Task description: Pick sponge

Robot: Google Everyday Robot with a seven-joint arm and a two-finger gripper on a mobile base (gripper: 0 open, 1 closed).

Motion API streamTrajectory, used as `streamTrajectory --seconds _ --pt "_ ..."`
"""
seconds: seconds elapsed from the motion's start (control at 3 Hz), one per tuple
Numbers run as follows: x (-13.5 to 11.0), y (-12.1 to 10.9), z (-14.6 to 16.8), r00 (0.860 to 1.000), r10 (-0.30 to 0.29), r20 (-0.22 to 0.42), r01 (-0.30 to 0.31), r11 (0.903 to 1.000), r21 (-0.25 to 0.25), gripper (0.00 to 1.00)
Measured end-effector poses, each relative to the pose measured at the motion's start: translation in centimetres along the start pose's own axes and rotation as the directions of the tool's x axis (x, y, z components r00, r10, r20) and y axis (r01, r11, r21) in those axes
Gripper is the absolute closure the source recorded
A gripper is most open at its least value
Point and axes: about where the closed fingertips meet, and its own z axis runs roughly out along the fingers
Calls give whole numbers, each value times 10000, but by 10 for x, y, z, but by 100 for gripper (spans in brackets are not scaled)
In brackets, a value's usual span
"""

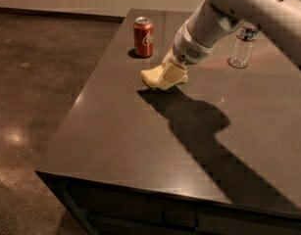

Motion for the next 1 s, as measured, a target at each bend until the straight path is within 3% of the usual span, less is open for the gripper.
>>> streamTrajectory --seconds 0.33,1.0 --pt "-10 6 -38 9985 -391 392 389 9992 66 100" --pt "-32 18 -94 9865 -1250 1058 1247 9921 97 100"
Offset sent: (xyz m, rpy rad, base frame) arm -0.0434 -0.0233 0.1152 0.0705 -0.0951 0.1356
